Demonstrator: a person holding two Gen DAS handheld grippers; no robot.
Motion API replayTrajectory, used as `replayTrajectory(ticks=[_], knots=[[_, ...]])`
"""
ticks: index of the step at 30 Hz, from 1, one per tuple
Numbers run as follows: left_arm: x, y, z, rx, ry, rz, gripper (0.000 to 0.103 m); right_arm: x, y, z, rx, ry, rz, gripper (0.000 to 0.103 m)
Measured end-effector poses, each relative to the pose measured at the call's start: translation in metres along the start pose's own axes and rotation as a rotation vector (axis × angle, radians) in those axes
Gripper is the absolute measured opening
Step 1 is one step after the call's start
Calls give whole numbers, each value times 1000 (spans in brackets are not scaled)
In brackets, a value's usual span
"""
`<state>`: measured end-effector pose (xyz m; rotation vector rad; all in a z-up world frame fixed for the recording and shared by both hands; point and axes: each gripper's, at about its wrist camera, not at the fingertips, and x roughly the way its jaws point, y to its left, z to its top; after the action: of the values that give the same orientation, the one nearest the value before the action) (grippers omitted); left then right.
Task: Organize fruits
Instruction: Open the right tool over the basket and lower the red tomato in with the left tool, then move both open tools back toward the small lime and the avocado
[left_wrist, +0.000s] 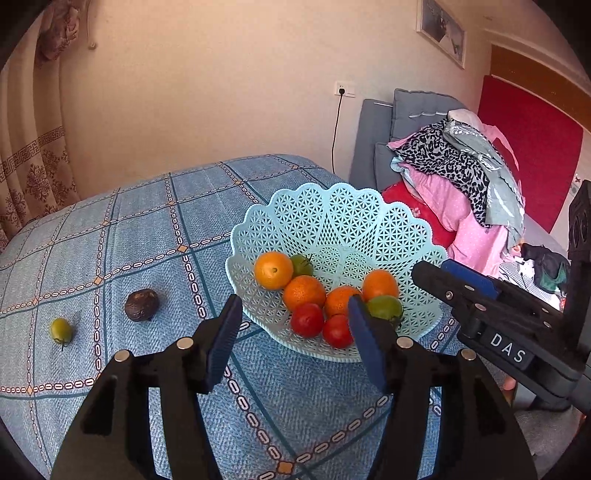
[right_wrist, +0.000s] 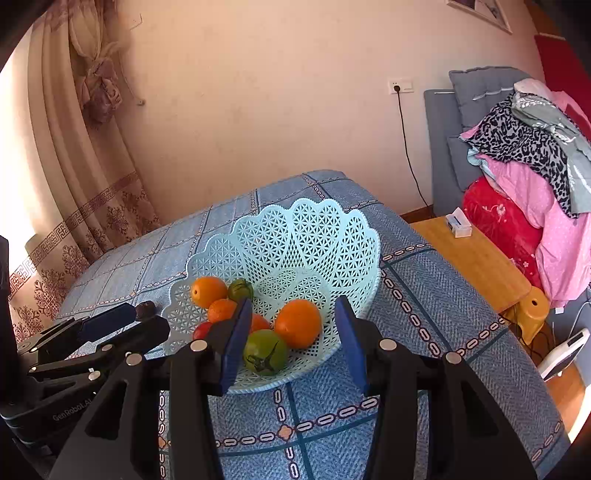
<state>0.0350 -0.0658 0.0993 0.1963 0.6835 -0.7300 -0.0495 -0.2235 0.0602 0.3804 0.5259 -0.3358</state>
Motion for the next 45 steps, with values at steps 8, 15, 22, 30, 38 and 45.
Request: replayTrajectory(ticks=[8, 15, 22, 30, 38, 45], knots=[[-8, 18, 1, -40, -13, 35, 66, -3, 10, -1, -22, -2, 7, 51], [-15, 35, 1, -84, -30, 88, 87, -4, 21, -4, -39, 5, 17, 52], [-20, 48, -3, -91, -35, 146, 91, -2, 37, -6, -64, 18, 35, 52], [-28, 60, -6, -90, -50, 188, 94, 0, 56, -8, -97, 33, 65, 52], [-35, 78, -10, -112, -52, 219, 95, 5, 78, -14, -124, 60, 92, 52], [-41, 109, -17, -170, -46, 262, 96, 10, 102, -23, -162, 92, 133, 52]])
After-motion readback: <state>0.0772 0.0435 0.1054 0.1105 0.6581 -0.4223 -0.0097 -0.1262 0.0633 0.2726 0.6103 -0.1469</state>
